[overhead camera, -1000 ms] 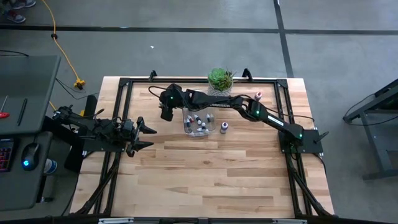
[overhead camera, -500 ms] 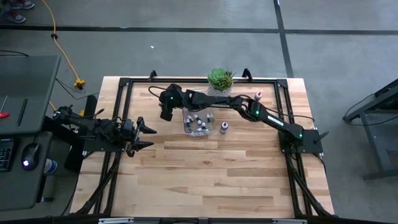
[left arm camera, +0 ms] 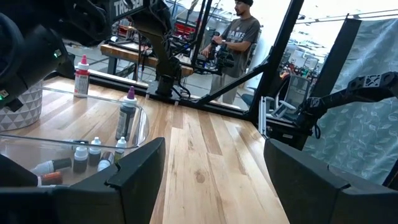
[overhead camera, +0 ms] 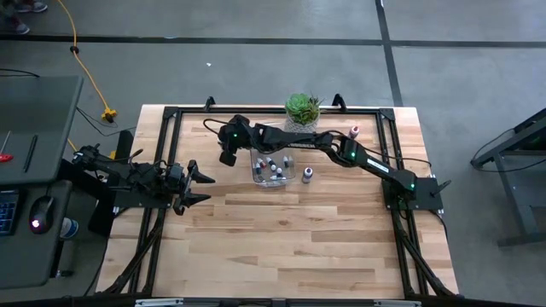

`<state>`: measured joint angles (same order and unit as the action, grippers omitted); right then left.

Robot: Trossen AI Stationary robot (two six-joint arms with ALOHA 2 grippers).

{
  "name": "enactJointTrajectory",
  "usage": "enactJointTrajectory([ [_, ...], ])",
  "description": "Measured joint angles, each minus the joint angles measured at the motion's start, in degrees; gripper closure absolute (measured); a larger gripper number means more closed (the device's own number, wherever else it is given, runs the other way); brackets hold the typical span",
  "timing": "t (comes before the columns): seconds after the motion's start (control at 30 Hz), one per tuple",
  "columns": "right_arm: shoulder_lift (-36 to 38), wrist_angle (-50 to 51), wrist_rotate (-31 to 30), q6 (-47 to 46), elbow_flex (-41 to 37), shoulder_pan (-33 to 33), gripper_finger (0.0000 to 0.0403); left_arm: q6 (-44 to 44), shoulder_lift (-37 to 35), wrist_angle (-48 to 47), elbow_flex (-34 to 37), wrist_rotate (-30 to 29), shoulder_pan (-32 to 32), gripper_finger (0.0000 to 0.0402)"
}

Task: Pick & Place food coloring
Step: Put the big blue food coloring bottle into the transparent bin

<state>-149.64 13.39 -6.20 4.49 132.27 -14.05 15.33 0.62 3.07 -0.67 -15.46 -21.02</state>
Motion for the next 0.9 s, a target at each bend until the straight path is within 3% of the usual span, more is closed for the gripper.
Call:
enactJointTrajectory([
  [0.47,6.66,0.43,-3.25,-1.82,0.08,0.28,0.0292,0.00,0.00,0.00,0.00,0.00,0.00,0.0130],
  [0.9,20.34,0.34,-0.75,-4.12,0.11,0.71,0.0292,0.00,0.00,0.00,0.00,0.00,0.02,0.0130],
])
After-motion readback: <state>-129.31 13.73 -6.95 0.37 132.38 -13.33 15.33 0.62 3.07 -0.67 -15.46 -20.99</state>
